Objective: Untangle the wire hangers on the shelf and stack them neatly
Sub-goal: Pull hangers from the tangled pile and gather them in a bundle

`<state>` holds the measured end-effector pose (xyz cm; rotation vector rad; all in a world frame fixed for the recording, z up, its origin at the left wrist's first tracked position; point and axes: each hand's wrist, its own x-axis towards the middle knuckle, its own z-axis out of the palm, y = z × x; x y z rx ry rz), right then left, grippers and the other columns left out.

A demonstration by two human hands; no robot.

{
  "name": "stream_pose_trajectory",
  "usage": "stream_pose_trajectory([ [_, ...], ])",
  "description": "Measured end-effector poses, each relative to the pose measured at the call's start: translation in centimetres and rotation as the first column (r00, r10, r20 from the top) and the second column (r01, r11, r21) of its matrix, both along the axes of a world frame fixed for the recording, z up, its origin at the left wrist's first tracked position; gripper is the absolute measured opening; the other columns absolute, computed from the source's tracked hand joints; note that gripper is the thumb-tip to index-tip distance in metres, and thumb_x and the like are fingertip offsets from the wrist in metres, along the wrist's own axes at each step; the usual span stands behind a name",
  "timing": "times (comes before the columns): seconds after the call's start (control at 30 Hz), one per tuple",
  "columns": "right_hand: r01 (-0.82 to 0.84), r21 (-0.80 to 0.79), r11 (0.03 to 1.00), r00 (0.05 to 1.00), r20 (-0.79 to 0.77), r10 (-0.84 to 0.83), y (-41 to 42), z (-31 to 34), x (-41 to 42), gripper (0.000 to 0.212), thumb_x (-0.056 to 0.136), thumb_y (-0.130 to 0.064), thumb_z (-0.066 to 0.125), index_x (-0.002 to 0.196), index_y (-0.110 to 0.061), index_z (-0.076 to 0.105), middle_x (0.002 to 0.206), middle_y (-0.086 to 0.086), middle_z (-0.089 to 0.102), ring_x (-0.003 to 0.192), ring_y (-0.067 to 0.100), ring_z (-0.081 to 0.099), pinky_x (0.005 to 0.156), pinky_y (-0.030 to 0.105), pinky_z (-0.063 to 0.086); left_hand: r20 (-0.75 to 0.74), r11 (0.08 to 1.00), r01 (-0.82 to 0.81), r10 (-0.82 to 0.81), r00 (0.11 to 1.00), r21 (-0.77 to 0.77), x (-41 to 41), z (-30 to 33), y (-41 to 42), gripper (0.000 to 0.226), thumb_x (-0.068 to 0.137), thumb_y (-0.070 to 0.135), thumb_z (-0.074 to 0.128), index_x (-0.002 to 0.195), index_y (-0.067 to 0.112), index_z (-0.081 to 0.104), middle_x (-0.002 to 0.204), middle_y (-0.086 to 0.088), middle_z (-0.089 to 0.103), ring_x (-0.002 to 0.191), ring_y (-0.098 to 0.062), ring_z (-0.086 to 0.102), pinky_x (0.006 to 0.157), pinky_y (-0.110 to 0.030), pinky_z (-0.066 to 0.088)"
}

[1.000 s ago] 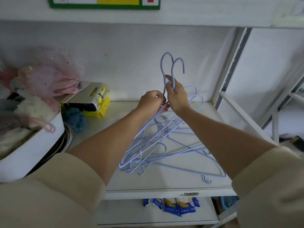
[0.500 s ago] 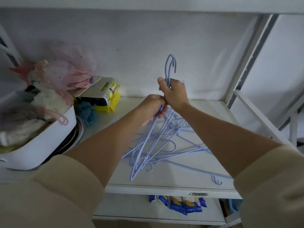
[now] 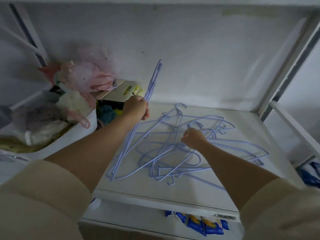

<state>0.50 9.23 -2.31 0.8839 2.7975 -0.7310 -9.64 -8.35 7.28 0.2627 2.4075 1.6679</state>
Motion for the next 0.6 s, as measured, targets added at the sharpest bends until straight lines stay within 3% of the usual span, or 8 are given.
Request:
stream_pose_trajectory([
  [0.1,-0.056,0.036,0.998,0.997,0.045,0.054,-1.1,-1.4,-0.3,0.036,0.082,-0.025,0.06,0.109,-0.002,0.064,0.12,0.017,0.063,0.117,0.033,0.058,0.089,0.031,0.045,0.051,0.998,-0.029,0.026,0.998,0.056,0.0,-0.8,-0.2,0.036,0.097,0.005,0.031,0.065,0.008,0.048,0.059,-0.011,0.05,0.047,-0.02,0.05,0.027,-0.012,0.038],
  [0.27,-0.123,0.014,0.992,0.991,0.056,0.122,-2.0,-1.4,-0.8,0.045,0.081,-0.023,0.068,0.12,-0.004,0.062,0.125,0.017,0.06,0.118,0.032,0.056,0.092,0.032,0.048,0.107,0.998,-0.029,0.022,0.994,0.061,-0.1,-1.4,-0.3,0.036,0.098,0.005,0.032,0.066,0.006,0.049,0.058,-0.011,0.05,0.046,-0.021,0.049,0.029,-0.014,0.039],
  [0.37,-0.205,0.041,0.978,0.974,0.108,0.2,-2.2,-1.4,-0.8,0.037,0.086,-0.019,0.061,0.118,-0.002,0.064,0.124,0.017,0.062,0.118,0.034,0.058,0.093,0.033,0.047,0.075,0.999,-0.033,0.031,0.997,0.034,-0.3,-1.6,-0.2,0.034,0.097,0.007,0.033,0.068,0.008,0.051,0.059,-0.01,0.052,0.045,-0.02,0.051,0.033,-0.018,0.042],
  [0.43,-0.207,0.04,0.977,0.974,0.107,0.202,-1.9,-1.1,-0.8,0.033,0.089,-0.018,0.055,0.114,0.001,0.065,0.115,0.018,0.064,0.113,0.034,0.06,0.09,0.033,0.049,0.054,0.999,-0.04,0.039,0.998,0.021,-0.4,-1.4,-0.1,0.033,0.096,0.007,0.032,0.069,0.008,0.051,0.059,-0.01,0.053,0.045,-0.02,0.051,0.034,-0.02,0.043],
  [0.5,-0.206,0.017,0.978,0.971,0.126,0.202,-2.0,-0.1,-0.5,0.038,0.087,-0.027,0.061,0.107,0.006,0.063,0.096,0.017,0.063,0.098,0.029,0.059,0.077,0.031,0.048,0.035,0.999,-0.034,0.034,0.999,0.009,-0.4,-1.1,-0.2,0.032,0.096,0.007,0.032,0.071,0.008,0.052,0.06,-0.01,0.054,0.046,-0.02,0.053,0.035,-0.02,0.044],
  [0.53,-0.211,0.014,0.977,0.969,0.131,0.208,-2.1,0.2,-0.4,0.042,0.085,-0.031,0.064,0.106,0.006,0.06,0.097,0.017,0.061,0.098,0.029,0.058,0.078,0.032,0.046,0.027,1.0,-0.027,0.027,0.999,0.001,-0.3,-0.9,-0.2,0.032,0.096,0.007,0.031,0.072,0.008,0.052,0.06,-0.01,0.054,0.047,-0.02,0.054,0.036,-0.021,0.045],
  [0.6,-0.247,0.067,0.967,0.963,0.126,0.238,-2.4,0.4,0.0,0.05,0.083,-0.027,0.067,0.123,0.0,0.052,0.118,0.018,0.06,0.111,0.033,0.057,0.087,0.035,0.047,0.011,1.0,-0.023,0.023,1.0,-0.017,-0.1,-0.8,-0.2,0.031,0.097,0.008,0.031,0.075,0.007,0.053,0.06,-0.009,0.055,0.048,-0.02,0.056,0.039,-0.024,0.046],
])
